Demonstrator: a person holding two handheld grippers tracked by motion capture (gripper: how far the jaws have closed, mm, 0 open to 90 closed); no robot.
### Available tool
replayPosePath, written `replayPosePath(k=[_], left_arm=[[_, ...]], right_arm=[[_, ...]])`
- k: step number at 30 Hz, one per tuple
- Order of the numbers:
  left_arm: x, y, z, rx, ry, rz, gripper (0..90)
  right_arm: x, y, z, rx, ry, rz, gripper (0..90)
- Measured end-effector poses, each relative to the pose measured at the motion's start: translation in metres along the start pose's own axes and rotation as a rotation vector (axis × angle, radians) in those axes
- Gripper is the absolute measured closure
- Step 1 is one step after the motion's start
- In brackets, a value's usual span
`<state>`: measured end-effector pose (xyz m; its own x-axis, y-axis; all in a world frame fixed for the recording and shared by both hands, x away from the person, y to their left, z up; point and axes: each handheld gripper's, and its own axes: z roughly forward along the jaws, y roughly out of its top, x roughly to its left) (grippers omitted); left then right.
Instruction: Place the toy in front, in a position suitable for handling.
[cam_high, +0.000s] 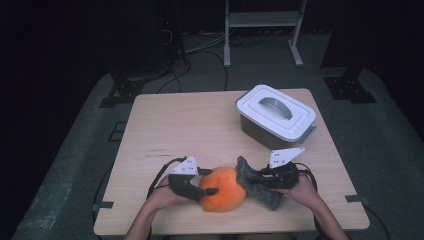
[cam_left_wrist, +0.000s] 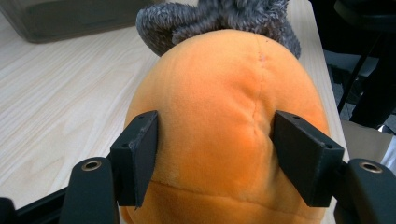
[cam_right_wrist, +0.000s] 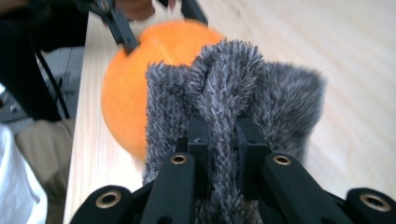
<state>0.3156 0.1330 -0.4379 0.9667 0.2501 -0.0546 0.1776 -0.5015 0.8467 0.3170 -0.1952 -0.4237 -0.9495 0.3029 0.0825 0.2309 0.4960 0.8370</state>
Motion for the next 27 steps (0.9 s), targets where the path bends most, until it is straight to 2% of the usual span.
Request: replayPosePath(k=[2,4,6,8,11,13,16,17,19,20,21,22,23,24,26,27], left_arm=[[0.000,0.000,0.000,-0.001,-0.003,-0.002,32.8],[0.000,-0.001,-0.001,0.001,-0.006,-0.002,32.9],[0.001,-0.002,-0.002,-0.004,-0.008,-0.010,33.0],[0.001,-0.003,-0.001,-0.008,-0.009,-0.010,33.0],[0.000,-0.002,-0.001,-0.004,-0.009,-0.006,33.0],[0.000,-0.001,-0.001,-0.005,-0.015,-0.003,33.0],[-0.002,0.001,0.000,-0.007,-0.024,0.003,32.5],[-0.003,0.002,0.000,-0.007,-0.028,0.002,32.0],[-0.003,0.005,-0.002,-0.021,-0.043,-0.019,28.3],[-0.003,0.007,-0.002,-0.031,-0.046,-0.027,24.3],[-0.003,0.008,-0.002,-0.040,-0.044,-0.034,15.8],[-0.002,0.009,-0.001,-0.043,-0.028,-0.041,15.8],[-0.001,0.010,0.002,-0.030,-0.010,-0.049,11.9],[-0.001,0.009,0.005,-0.011,-0.015,-0.055,9.8],[-0.001,0.007,0.012,0.012,-0.034,-0.059,12.5],[-0.002,0.007,0.014,0.018,-0.028,-0.044,17.5]], right_arm=[[0.004,0.009,-0.002,-0.068,0.025,-0.003,78.7],[0.008,0.015,0.001,-0.081,0.035,-0.018,78.7],[0.010,0.014,0.009,-0.037,0.046,-0.032,78.6],[0.007,0.008,0.013,-0.022,0.055,-0.022,78.6],[0.002,0.003,0.008,0.035,0.009,-0.018,78.7],[0.001,0.003,0.004,0.013,0.001,-0.010,78.6],[0.008,0.016,0.003,-0.072,0.035,-0.020,78.6],[0.010,0.018,0.005,-0.069,0.041,-0.029,78.6],[0.013,0.017,0.015,-0.030,0.051,-0.045,78.6],[0.014,0.014,0.020,-0.011,0.060,-0.047,78.7],[0.016,0.012,0.021,0.016,0.071,-0.064,78.7],[0.016,0.012,0.021,0.016,0.071,-0.064,78.7],[0.016,0.010,0.019,0.021,0.077,-0.067,78.7],[0.017,0.008,0.018,0.020,0.091,-0.060,78.7],[0.016,0.006,0.017,0.025,0.099,-0.052,78.7],[0.016,0.006,0.017,0.026,0.097,-0.052,78.7]])
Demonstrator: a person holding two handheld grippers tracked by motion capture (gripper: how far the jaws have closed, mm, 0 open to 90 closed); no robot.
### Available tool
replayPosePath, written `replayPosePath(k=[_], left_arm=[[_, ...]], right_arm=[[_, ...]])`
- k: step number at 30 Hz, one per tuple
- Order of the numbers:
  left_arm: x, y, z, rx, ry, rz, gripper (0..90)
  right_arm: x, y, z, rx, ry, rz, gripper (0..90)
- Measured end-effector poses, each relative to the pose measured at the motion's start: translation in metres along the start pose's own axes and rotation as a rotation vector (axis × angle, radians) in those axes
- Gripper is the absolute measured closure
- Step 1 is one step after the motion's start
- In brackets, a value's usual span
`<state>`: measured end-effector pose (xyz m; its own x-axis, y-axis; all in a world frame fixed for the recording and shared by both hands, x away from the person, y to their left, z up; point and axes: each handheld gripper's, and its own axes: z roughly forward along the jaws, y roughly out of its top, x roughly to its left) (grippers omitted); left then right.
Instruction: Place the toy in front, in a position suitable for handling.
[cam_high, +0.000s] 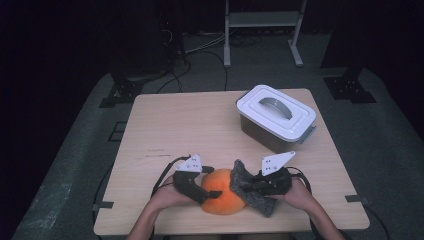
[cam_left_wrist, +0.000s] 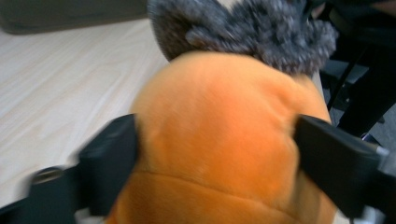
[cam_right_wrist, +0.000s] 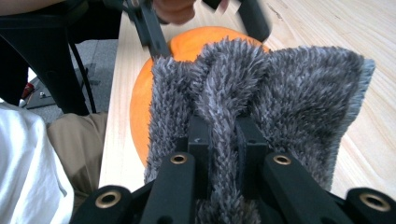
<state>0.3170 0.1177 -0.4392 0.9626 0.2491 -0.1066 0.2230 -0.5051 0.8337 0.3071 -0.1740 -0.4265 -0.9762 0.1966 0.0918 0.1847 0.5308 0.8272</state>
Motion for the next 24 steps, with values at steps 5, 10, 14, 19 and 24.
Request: replayPosePath(k=[5,10,14,19,24], left_arm=[[-0.006,0.006,-0.006,-0.060,0.099,0.122,51.5],[-0.013,0.009,-0.002,-0.084,0.134,0.194,50.0],[-0.008,0.011,-0.006,-0.098,0.094,0.114,20.0],[-0.004,0.006,-0.001,-0.053,0.050,0.039,14.7],[-0.011,0.006,-0.001,-0.043,0.110,0.122,46.0]], right_arm=[[-0.007,0.007,-0.014,-0.065,-0.052,0.013,78.9],[-0.013,0.011,-0.016,-0.123,-0.102,0.045,78.9],[-0.009,0.007,-0.003,-0.058,-0.063,0.022,78.8],[-0.001,0.005,0.001,-0.044,-0.016,-0.006,78.8],[-0.004,0.006,-0.007,-0.048,-0.048,0.003,78.9]])
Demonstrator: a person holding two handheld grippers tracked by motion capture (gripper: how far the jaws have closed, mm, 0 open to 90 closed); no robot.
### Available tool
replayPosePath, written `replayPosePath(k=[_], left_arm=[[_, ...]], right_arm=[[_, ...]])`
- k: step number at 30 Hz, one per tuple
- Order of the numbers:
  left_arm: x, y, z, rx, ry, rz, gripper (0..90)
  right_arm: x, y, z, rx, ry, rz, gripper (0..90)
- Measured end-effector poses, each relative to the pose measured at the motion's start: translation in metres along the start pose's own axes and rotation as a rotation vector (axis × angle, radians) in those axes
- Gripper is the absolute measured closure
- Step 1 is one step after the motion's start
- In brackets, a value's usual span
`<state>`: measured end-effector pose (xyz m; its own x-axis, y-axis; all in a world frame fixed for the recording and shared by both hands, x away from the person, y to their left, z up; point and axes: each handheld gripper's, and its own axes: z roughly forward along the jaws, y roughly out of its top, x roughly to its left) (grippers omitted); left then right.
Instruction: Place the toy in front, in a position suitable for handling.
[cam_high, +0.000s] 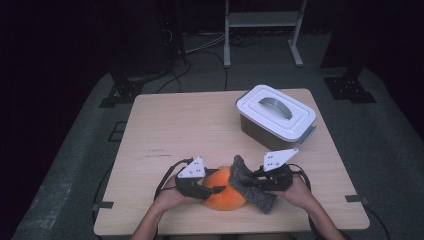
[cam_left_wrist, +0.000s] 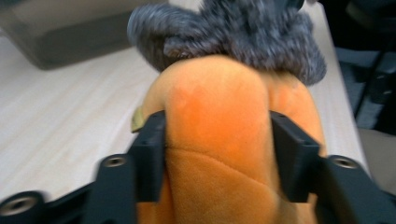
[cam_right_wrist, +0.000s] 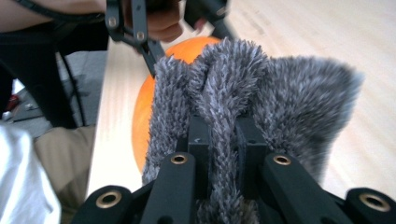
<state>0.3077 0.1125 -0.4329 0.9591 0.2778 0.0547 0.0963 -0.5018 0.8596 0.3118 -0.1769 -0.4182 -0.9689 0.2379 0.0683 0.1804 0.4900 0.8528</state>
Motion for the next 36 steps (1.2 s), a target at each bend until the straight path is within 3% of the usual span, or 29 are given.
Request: replayPosePath(k=[4,6,9,10,13,15,16,19,21,22,24,26,29,32,33,36], left_arm=[[-0.004,0.006,0.000,-0.065,0.070,0.069,52.7],[-0.005,0.008,0.001,-0.070,0.080,0.089,52.6],[-0.004,0.005,0.001,-0.059,0.055,0.066,46.7],[-0.002,0.007,0.000,-0.053,0.041,0.049,39.0],[0.004,0.009,-0.005,-0.081,0.013,-0.046,17.7],[0.007,0.006,-0.002,-0.040,-0.013,-0.080,12.3],[0.007,0.003,-0.001,-0.040,-0.024,-0.085,14.4],[0.003,0.001,-0.001,-0.024,-0.024,-0.045,29.5],[0.002,0.001,-0.002,-0.018,-0.028,-0.038,30.7],[0.002,0.000,-0.003,-0.019,-0.032,-0.037,31.5],[0.003,0.000,-0.005,-0.023,-0.046,-0.038,31.4],[0.004,0.001,-0.008,-0.029,-0.058,-0.050,27.0],[0.009,0.002,-0.009,-0.030,-0.068,-0.089,11.8],[0.008,0.000,-0.002,-0.009,-0.084,-0.118,8.1],[0.007,0.000,-0.001,-0.001,-0.083,-0.109,11.5],[0.003,0.003,-0.005,-0.006,-0.029,-0.042,35.1]], right_arm=[[-0.004,0.010,-0.009,-0.087,-0.070,0.011,78.9],[-0.004,0.010,-0.009,-0.086,-0.077,0.011,78.9],[-0.005,0.006,-0.003,-0.067,-0.070,0.023,78.8],[-0.004,0.005,-0.001,-0.062,-0.057,0.022,78.8],[0.002,0.005,0.008,-0.032,-0.019,-0.009,78.9],[0.006,0.004,0.010,-0.029,0.009,-0.022,78.9],[0.008,0.004,0.010,-0.024,0.015,-0.030,78.9],[0.007,0.001,0.007,-0.009,0.011,-0.026,79.0],[0.003,0.000,0.002,0.013,0.009,-0.024,79.1],[0.001,0.001,-0.002,0.015,-0.014,-0.014,79.1],[0.000,0.002,-0.005,-0.024,-0.026,0.002,79.1],[0.003,0.004,0.000,-0.019,-0.010,-0.011,79.1],[0.009,0.004,0.008,0.008,0.022,-0.030,79.2],[0.012,0.001,0.008,0.018,0.049,-0.041,79.2],[0.012,0.001,0.007,0.024,0.049,-0.043,79.2],[0.009,0.003,0.003,0.014,0.018,-0.037,79.3]])
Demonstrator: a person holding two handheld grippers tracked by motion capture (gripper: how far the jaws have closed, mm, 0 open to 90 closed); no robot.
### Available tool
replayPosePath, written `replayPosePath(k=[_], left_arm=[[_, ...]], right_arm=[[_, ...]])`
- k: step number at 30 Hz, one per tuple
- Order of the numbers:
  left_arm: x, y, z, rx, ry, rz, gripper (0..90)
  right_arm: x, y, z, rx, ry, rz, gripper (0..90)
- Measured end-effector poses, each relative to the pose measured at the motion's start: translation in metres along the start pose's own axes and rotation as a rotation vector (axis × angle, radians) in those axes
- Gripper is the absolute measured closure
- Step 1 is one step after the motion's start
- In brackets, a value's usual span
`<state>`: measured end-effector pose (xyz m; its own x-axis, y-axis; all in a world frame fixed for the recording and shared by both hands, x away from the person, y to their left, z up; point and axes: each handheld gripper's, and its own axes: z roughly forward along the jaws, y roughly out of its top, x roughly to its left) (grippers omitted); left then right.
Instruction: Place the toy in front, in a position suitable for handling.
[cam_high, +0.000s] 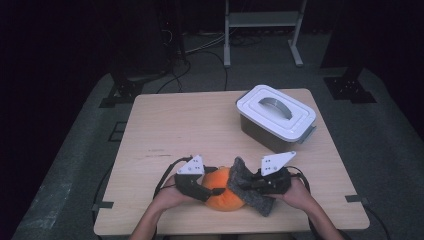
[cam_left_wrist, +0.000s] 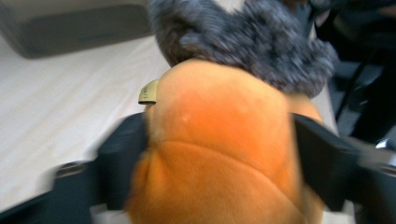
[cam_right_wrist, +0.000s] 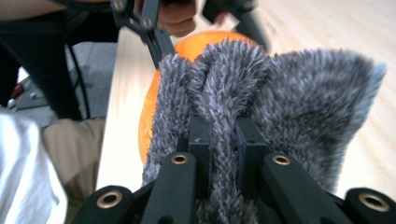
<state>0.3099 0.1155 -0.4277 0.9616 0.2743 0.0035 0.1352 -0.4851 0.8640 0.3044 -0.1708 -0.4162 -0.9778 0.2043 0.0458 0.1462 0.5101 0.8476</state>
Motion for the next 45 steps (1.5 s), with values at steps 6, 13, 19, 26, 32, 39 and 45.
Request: replayPosePath(k=[6,13,19,26,32,39,45], left_arm=[[-0.005,0.005,-0.001,-0.081,0.112,0.099,47.8],[-0.001,0.006,-0.003,-0.066,0.046,0.030,18.2],[0.000,0.001,0.000,-0.023,0.022,-0.005,30.5],[0.001,-0.003,-0.005,-0.020,0.012,0.029,39.8],[0.001,-0.007,-0.011,-0.013,0.008,0.046,44.6],[0.007,-0.012,-0.016,-0.024,0.002,0.015,45.0],[0.014,-0.019,-0.020,-0.027,-0.002,-0.008,45.0]], right_arm=[[-0.008,0.010,-0.009,-0.106,-0.075,0.017,79.3],[-0.005,0.001,0.003,-0.054,-0.034,0.004,79.1],[-0.002,-0.002,0.002,-0.034,-0.020,-0.010,79.1],[-0.015,-0.014,-0.014,-0.004,-0.070,0.049,79.2],[-0.017,-0.008,-0.004,-0.064,-0.063,0.087,79.1],[-0.026,-0.024,-0.011,0.014,-0.086,0.154,79.2],[-0.022,-0.018,-0.002,-0.025,-0.043,0.155,79.1]])
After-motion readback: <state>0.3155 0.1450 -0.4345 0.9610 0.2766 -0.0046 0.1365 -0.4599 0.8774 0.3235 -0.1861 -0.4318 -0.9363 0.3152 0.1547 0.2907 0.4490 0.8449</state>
